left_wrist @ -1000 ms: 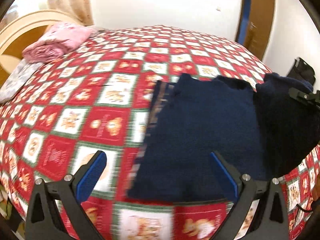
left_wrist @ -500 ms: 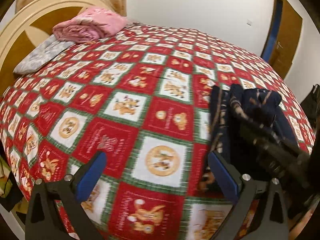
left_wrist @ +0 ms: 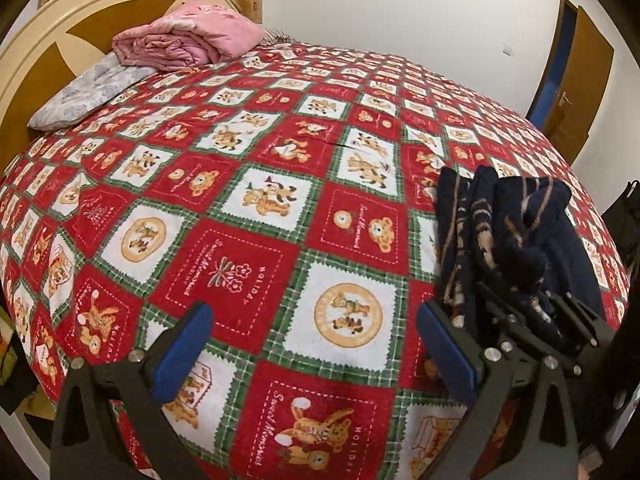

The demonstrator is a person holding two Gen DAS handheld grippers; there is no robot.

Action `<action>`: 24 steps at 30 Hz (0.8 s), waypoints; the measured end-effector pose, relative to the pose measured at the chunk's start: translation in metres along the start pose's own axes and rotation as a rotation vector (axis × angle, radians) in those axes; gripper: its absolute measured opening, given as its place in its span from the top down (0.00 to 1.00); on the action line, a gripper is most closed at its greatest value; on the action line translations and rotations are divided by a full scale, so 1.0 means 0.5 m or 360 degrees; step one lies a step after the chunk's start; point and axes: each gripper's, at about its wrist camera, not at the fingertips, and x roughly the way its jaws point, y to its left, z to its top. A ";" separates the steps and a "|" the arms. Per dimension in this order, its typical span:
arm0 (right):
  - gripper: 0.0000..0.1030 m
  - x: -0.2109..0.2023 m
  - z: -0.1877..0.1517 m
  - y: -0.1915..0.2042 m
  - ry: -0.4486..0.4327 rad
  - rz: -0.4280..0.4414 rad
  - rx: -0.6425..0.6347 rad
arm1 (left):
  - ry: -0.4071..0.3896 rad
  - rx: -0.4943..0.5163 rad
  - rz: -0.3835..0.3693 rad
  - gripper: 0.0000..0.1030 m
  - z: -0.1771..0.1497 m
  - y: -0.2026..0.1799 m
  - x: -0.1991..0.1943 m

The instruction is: Fold small clothes

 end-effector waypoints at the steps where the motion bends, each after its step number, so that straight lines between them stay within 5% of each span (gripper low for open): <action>1: 0.35 -0.002 0.004 -0.003 0.0008 0.0071 0.0021 | 0.0001 -0.0006 0.0000 0.00 0.000 0.002 -0.002; 2: 0.20 -0.004 0.007 -0.003 0.0017 0.0158 0.0034 | -0.0002 -0.0012 -0.0005 0.00 0.001 0.004 -0.004; 3: 0.19 -0.010 0.011 -0.005 0.0020 0.0281 0.0054 | -0.0012 -0.0026 -0.0021 0.00 0.002 0.007 -0.009; 6: 0.19 -0.038 0.012 -0.009 -0.0018 0.0364 0.0082 | -0.0030 -0.0080 -0.0073 0.00 0.008 0.016 -0.021; 13: 0.19 -0.195 -0.005 -0.137 -0.0264 0.0337 0.0356 | -0.0082 -0.0014 -0.0057 0.00 0.027 0.002 -0.048; 18: 0.19 -0.255 -0.089 -0.319 -0.0271 0.0194 0.0790 | -0.0004 0.0028 -0.0322 0.00 0.024 -0.056 -0.040; 20: 0.19 -0.248 -0.118 -0.358 -0.0240 0.0203 0.0941 | 0.0108 0.0020 -0.0488 0.00 0.019 -0.100 -0.017; 24: 0.19 -0.213 -0.145 -0.370 -0.0157 0.0291 0.1017 | 0.0266 0.0090 -0.0627 0.00 -0.008 -0.187 0.000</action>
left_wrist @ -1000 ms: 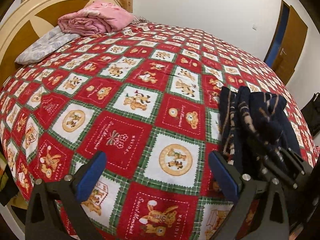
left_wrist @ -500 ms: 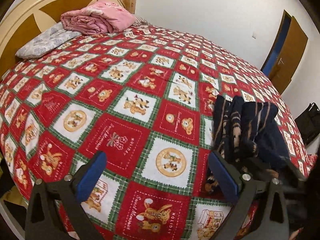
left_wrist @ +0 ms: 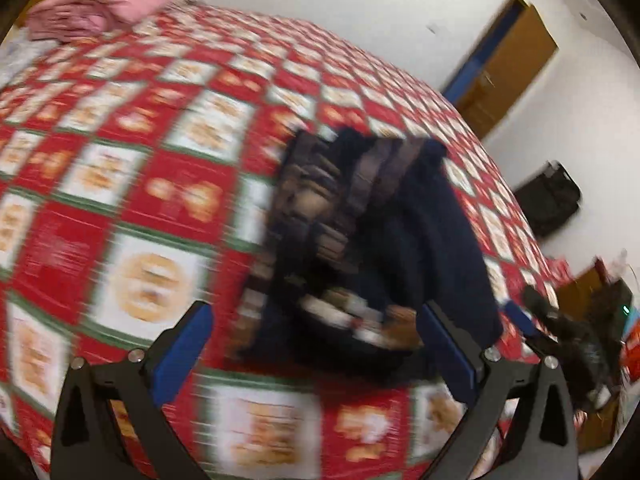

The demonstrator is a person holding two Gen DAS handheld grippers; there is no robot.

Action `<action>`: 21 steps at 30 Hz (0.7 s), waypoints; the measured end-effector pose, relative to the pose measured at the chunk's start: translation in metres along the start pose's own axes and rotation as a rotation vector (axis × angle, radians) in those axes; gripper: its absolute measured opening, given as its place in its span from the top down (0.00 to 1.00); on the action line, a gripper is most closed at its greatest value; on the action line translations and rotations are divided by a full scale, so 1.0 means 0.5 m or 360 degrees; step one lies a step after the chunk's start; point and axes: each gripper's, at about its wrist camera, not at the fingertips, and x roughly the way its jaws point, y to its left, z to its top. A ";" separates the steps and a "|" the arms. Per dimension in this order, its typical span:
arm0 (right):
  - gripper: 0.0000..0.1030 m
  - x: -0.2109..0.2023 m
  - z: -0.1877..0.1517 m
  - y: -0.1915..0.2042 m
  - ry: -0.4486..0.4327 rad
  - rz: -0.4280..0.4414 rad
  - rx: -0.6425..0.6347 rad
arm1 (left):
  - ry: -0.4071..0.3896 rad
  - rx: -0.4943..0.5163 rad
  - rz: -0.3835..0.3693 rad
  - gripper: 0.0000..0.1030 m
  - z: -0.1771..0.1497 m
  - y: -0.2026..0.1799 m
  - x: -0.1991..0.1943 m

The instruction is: Fold small clothes

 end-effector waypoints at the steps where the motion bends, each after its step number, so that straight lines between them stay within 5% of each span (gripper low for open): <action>1: 0.19 0.016 -0.008 0.003 0.0052 -0.0022 -0.0027 | 0.0016 0.0030 -0.0005 0.00 -0.006 -0.018 0.005; 5: 0.20 0.064 -0.036 -0.007 0.0198 0.0005 0.0019 | 0.0027 0.0141 0.0010 0.00 -0.032 -0.070 0.013; 6: 0.25 0.078 -0.042 -0.011 0.0230 0.0014 0.0042 | 0.0036 0.0167 0.0032 0.00 -0.033 -0.080 0.018; 7: 0.45 0.087 -0.049 -0.014 0.0253 0.0019 0.0050 | 0.0040 0.0190 0.0069 0.00 -0.032 -0.087 0.024; 10: 0.57 0.084 -0.063 0.009 0.0253 -0.0024 -0.0048 | -0.0042 0.0214 0.0344 0.04 -0.023 -0.085 0.041; 11: 0.59 0.079 -0.066 0.019 0.0254 -0.0043 -0.0100 | -0.0073 0.0191 0.0445 0.16 -0.016 -0.073 0.043; 14: 0.59 0.072 -0.085 0.022 0.0308 -0.0053 -0.0117 | -0.0077 -0.0011 0.0330 0.49 -0.006 -0.009 0.038; 16: 0.59 0.070 -0.093 0.012 0.0360 -0.0017 -0.0095 | -0.0103 -0.0075 0.0237 0.53 -0.009 0.019 0.029; 21: 0.57 0.037 -0.069 0.015 0.0416 -0.0023 -0.0175 | -0.0245 -0.0016 0.0372 0.54 0.018 0.033 0.000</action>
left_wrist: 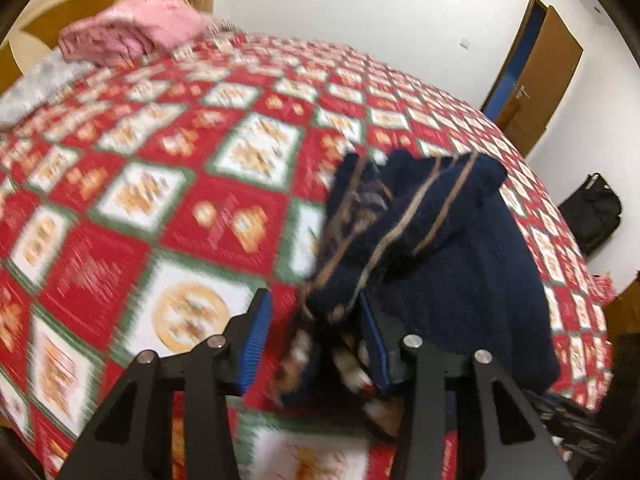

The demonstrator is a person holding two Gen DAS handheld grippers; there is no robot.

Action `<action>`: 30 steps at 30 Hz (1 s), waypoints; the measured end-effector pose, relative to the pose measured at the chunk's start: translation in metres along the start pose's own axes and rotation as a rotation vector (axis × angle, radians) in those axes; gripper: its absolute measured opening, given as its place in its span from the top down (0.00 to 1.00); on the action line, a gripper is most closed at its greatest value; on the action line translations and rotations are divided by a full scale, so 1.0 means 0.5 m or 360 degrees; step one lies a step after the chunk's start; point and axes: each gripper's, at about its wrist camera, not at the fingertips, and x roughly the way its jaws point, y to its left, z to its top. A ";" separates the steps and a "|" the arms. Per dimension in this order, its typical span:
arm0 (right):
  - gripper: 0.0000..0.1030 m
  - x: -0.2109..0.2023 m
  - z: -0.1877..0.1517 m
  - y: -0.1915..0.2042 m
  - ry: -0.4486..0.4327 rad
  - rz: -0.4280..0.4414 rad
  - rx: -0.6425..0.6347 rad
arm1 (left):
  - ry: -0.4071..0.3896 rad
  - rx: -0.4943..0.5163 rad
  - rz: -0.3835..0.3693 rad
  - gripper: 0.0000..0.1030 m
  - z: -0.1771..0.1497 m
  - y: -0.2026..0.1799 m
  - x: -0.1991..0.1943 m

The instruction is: Fold small clothes

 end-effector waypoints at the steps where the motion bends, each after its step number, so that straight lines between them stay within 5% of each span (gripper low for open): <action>1: 0.56 -0.019 0.012 0.003 -0.0035 -0.0030 -0.0024 | -0.0025 0.0015 0.0037 0.54 0.013 0.003 -0.001; 7: 0.56 -0.128 0.116 0.056 -0.0406 -0.0160 -0.0278 | -0.0034 0.0065 0.0062 0.53 0.022 0.004 -0.004; 10: 0.56 -0.099 0.160 0.087 -0.0349 -0.0073 -0.0331 | -0.0075 0.0106 0.0024 0.40 0.010 -0.014 -0.022; 16: 0.56 0.010 0.225 0.119 -0.0169 -0.0029 -0.0322 | -0.0056 0.0081 -0.0119 0.34 -0.005 -0.015 -0.039; 26: 0.56 -0.013 0.122 0.071 -0.0279 -0.0198 -0.0276 | 0.0035 0.0105 -0.0073 0.26 -0.011 -0.015 -0.003; 30: 0.56 -0.050 0.062 0.037 -0.0277 -0.0200 -0.0227 | 0.0082 0.0014 -0.0225 0.26 -0.030 0.004 -0.008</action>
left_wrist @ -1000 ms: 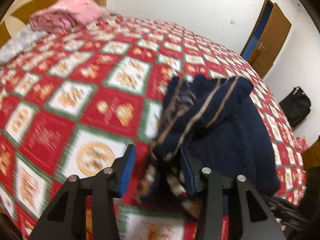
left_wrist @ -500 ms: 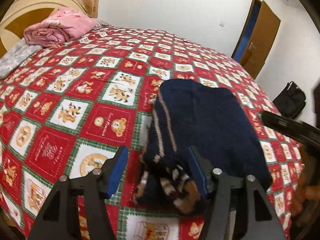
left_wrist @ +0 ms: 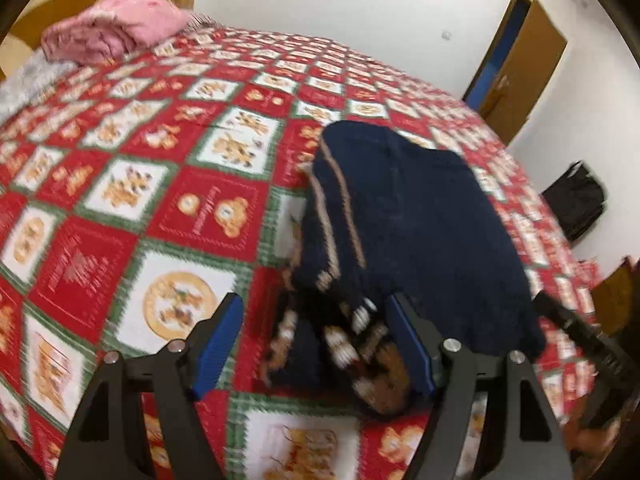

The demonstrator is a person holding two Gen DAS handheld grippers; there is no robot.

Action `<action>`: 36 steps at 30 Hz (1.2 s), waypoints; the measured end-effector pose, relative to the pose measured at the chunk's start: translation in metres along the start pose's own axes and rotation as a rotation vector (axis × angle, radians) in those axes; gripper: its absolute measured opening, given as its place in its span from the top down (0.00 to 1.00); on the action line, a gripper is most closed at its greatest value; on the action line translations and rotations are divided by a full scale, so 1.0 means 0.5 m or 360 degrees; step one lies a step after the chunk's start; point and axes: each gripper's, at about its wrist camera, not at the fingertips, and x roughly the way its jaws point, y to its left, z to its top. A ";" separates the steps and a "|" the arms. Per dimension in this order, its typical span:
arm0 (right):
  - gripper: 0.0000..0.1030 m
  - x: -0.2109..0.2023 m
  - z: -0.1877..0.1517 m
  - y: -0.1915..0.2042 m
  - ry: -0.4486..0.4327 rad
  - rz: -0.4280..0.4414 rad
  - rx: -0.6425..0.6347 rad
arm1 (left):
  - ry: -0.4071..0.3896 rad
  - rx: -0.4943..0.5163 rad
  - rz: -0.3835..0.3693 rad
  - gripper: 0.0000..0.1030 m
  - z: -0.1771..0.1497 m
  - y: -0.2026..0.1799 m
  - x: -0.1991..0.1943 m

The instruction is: Fold small clothes

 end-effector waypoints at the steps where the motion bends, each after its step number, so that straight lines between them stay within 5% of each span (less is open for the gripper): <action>1: 0.54 -0.006 -0.008 -0.008 0.0000 0.0015 0.0020 | 0.0002 -0.0020 -0.0047 0.25 -0.005 0.004 -0.006; 4: 0.33 -0.012 -0.031 -0.029 0.0026 0.0081 0.0115 | 0.0009 -0.0067 -0.0112 0.20 -0.013 0.005 -0.014; 14: 0.38 0.059 -0.069 -0.046 0.0139 0.0177 0.0284 | 0.0109 0.0044 -0.0012 0.22 -0.004 -0.069 0.052; 16: 0.55 0.091 -0.078 -0.039 0.0223 0.0273 0.0344 | 0.0113 0.0081 0.0041 0.30 -0.004 -0.077 0.058; 20: 0.64 0.078 -0.071 0.005 0.0184 0.0182 0.0211 | 0.0088 0.0015 0.0006 0.72 0.015 -0.044 0.045; 24: 0.65 0.080 -0.077 0.030 0.0206 0.0263 0.0209 | 0.0062 -0.0027 -0.0011 0.76 0.033 -0.020 0.038; 31: 0.65 0.097 -0.107 0.003 0.0274 0.0285 0.0229 | 0.0102 -0.0113 -0.0121 0.68 0.022 0.020 0.049; 33: 0.65 0.089 -0.113 -0.001 0.0297 0.0286 0.0197 | 0.0112 -0.0177 -0.0177 0.56 0.016 0.044 0.045; 35: 0.65 0.078 -0.114 0.012 0.0308 0.0269 0.0102 | 0.0103 -0.0221 -0.0128 0.34 0.014 0.058 0.032; 36: 0.65 0.067 -0.117 0.015 0.0302 0.0266 0.0077 | 0.0082 -0.0207 -0.0093 0.31 0.014 0.058 0.022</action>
